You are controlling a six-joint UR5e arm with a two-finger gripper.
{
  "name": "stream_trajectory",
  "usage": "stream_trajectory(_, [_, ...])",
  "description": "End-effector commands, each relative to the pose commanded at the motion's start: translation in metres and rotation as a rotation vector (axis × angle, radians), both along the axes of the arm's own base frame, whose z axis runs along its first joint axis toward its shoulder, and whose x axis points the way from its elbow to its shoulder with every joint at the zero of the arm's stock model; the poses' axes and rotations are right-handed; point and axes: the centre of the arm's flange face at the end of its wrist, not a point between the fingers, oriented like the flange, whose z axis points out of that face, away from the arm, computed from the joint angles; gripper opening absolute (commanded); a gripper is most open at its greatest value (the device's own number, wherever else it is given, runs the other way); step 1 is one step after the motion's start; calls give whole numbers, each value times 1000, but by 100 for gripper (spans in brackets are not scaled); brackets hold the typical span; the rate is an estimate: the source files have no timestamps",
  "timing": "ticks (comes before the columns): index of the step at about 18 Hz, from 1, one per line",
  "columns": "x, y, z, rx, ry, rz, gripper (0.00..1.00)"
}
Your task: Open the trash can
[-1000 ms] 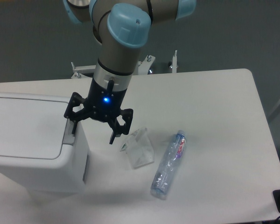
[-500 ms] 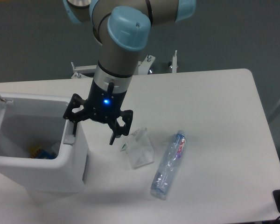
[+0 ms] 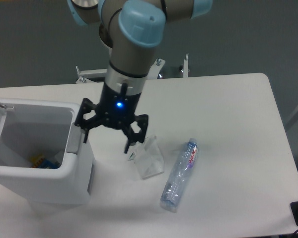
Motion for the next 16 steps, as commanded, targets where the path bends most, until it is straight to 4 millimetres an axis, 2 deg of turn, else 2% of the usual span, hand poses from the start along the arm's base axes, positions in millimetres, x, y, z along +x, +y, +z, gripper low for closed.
stream_trajectory(1, [-20, -12, -1, 0, 20, -1, 100])
stream_trajectory(2, [-30, -19, -2, -1, 40, -15, 100])
stream_trajectory(4, [-72, -42, -15, -12, 77, -36, 100])
stream_trajectory(7, [-117, -67, -50, -130, 161, -93, 100])
stream_trajectory(9, [-138, -80, -73, -280, 256, -205, 100])
stream_trajectory(10, [-151, -85, -88, -316, 269, -251, 100])
stream_trajectory(12, [-171, -94, -105, -332, 271, -282, 100])
stream_trajectory(14, [-188, -104, -107, -337, 296, -327, 100])
stream_trajectory(16, [-194, -106, -104, -337, 334, -405, 100])
